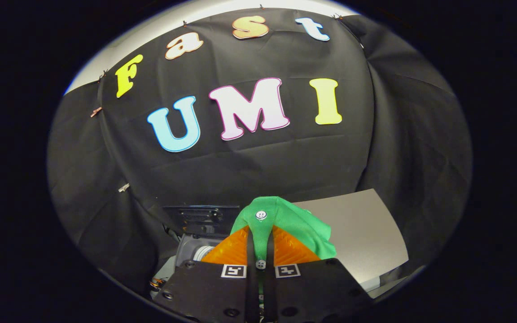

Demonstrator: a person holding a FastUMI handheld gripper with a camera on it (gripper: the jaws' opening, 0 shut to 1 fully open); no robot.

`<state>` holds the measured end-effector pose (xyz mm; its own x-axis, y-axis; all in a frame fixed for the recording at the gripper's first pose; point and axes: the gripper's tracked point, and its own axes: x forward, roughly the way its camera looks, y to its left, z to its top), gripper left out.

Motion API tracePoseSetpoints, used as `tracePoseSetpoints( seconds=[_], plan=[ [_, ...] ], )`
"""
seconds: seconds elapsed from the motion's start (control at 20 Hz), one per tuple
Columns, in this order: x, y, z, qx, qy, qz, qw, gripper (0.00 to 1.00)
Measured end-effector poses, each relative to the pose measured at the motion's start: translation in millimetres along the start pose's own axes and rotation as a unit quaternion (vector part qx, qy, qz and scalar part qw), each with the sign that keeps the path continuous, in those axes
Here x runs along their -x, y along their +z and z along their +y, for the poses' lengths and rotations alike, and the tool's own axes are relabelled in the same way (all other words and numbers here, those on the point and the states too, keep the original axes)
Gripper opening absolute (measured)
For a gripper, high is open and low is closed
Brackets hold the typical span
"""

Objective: Put the clothes into the washing machine and then close the washing machine lid.

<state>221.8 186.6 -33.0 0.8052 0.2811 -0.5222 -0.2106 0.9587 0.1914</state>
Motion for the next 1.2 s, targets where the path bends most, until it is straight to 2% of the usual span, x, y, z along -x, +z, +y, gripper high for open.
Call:
tracePoseSetpoints(
  seconds=[0.15,0.4,0.7,1.2],
  plan=[
    [-3.8,0.2,41.2,-0.005,0.015,-0.005,1.0,0.08],
    [-22.7,-20.7,114.5,0.005,0.052,0.021,0.998,0.09],
    [-55.8,-54.9,180.6,0.021,0.076,0.046,0.996,0.08],
    [-136.9,-150.0,220.2,0.037,0.079,0.11,0.99,0.09]
  ],
)
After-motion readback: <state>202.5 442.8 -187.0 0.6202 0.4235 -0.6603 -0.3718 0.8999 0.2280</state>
